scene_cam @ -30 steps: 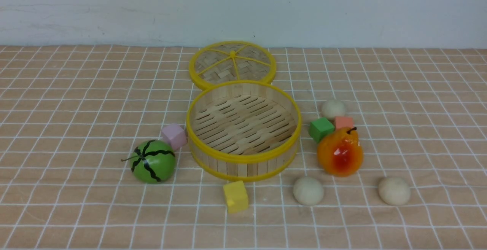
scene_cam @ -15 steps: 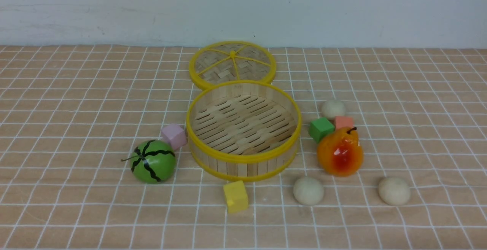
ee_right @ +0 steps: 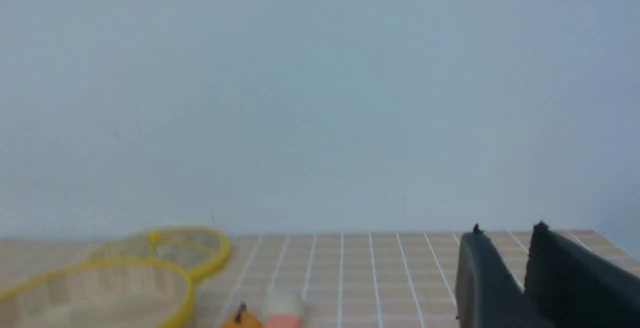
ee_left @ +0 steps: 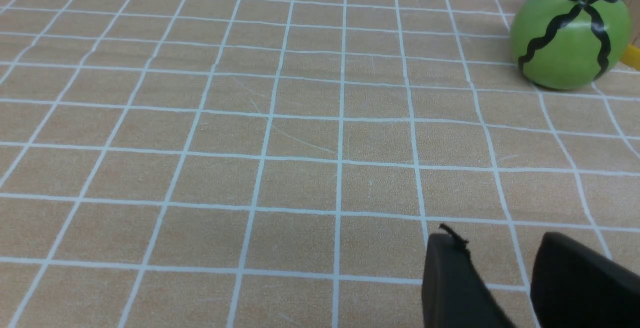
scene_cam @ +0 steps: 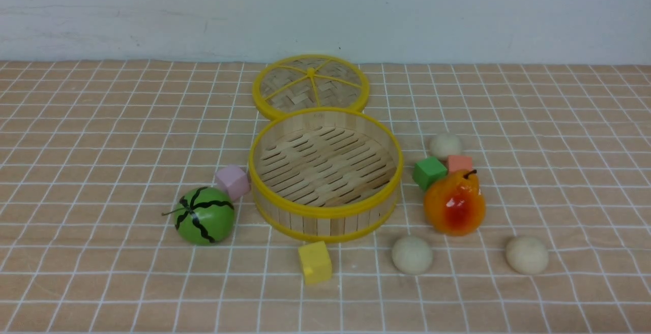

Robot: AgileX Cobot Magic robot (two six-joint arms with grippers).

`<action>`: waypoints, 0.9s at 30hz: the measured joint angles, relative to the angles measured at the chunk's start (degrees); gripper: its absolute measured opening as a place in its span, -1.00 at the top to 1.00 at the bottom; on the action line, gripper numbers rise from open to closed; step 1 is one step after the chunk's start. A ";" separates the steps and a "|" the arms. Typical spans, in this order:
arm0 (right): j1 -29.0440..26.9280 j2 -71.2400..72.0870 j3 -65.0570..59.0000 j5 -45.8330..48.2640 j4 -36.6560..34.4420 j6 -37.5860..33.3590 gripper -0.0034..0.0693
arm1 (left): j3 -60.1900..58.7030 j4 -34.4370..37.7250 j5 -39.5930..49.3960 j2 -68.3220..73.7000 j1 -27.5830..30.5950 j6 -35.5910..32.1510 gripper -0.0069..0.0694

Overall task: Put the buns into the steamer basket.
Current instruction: Use the right arm to grab a steamed stuffed bun

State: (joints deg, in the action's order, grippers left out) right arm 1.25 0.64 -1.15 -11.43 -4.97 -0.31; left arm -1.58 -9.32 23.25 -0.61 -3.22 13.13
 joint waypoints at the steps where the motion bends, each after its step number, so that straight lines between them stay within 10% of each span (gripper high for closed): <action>1: 0.00 0.00 1.06 0.08 -0.81 0.68 0.49 | 0.00 0.00 0.00 0.00 0.00 0.00 0.19; 17: -0.05 -28.70 36.85 40.42 -0.13 1.40 0.42 | 0.00 0.00 0.00 0.00 0.00 0.00 0.19; 27: -0.05 -47.49 35.70 40.58 -2.43 0.97 0.39 | 0.00 0.00 0.00 0.00 0.00 0.00 0.19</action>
State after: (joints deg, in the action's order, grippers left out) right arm 1.20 -46.85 34.55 29.15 -7.40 0.66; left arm -1.58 -9.32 23.25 -0.61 -3.22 13.13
